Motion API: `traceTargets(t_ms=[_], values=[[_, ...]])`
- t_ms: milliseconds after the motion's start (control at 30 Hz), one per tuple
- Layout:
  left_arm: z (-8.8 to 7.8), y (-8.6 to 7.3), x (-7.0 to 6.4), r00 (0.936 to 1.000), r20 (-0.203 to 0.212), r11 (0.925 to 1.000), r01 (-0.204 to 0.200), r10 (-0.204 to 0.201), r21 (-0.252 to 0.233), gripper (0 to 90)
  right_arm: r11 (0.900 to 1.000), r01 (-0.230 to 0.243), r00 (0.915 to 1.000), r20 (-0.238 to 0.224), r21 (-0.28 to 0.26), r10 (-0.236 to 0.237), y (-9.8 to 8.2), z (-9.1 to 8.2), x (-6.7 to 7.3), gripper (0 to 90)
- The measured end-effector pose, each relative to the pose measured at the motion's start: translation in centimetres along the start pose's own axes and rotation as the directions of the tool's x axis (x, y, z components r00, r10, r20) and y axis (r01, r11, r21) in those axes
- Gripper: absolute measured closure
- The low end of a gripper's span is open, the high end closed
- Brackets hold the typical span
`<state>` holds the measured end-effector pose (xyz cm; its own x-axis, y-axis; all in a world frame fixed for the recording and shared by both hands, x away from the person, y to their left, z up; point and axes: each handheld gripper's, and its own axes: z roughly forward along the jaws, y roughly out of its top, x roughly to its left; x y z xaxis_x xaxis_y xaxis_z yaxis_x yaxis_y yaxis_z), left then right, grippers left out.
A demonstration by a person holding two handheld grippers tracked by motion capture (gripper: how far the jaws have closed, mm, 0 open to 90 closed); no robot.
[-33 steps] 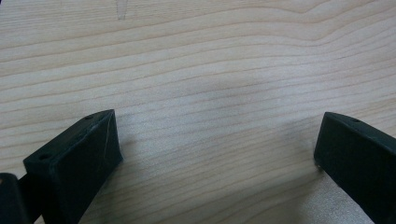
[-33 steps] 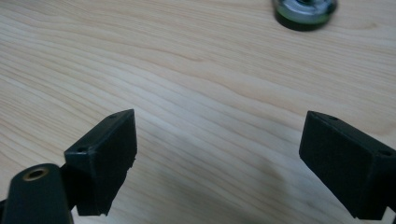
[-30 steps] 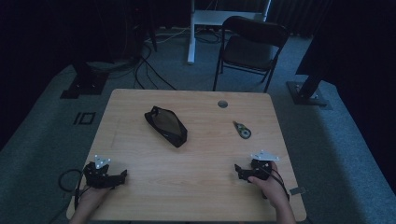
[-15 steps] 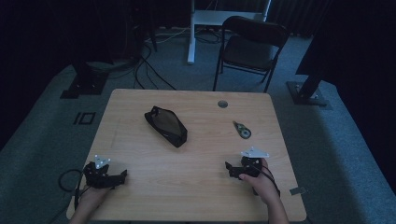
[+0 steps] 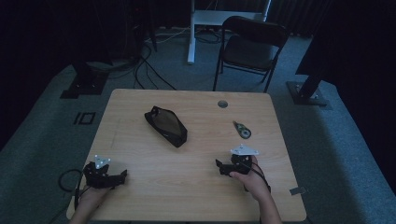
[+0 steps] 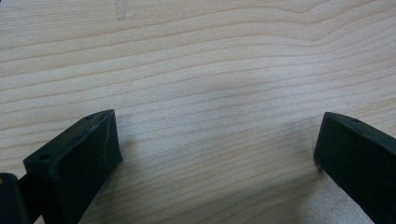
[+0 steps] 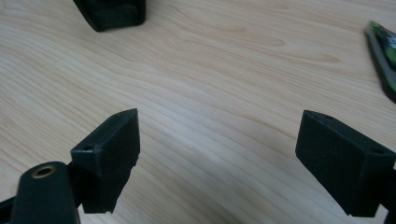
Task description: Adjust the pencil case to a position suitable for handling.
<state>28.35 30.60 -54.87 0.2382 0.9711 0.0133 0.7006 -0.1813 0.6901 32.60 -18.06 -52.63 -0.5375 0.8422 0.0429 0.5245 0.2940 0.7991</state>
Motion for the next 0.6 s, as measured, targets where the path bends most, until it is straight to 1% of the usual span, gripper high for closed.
traceTargets(t_ms=[400, 467, 500, 600], values=[[0.0, 0.0, 0.0, 1.0, 0.0, 1.0, 0.001, -0.001, 0.0, 0.5, 0.999, 0.041, 0.9982, -0.043, -0.018, -0.041, 1.6, 2.0, 2.1, 13.7], [0.0, 0.0, 0.0, 1.0, 0.0, 1.0, 0.0, 0.0, 0.0, 0.5, 0.999, 0.037, 0.9976, -0.057, -0.028, -0.039, 1.8, 2.3, 2.5, 13.7], [0.0, 0.0, 0.0, 1.0, 0.0, 1.0, 0.001, -0.001, 0.0, 0.5, 0.999, 0.045, 0.9971, -0.059, -0.029, -0.047, 2.0, 2.5, 2.7, 13.7], [0.0, 0.0, 0.0, 1.0, 0.0, 1.0, 0.001, -0.001, 0.0, 0.5, 0.998, 0.05, 0.9957, -0.077, -0.031, -0.052, 2.3, 3.0, 3.3, 13.7]])
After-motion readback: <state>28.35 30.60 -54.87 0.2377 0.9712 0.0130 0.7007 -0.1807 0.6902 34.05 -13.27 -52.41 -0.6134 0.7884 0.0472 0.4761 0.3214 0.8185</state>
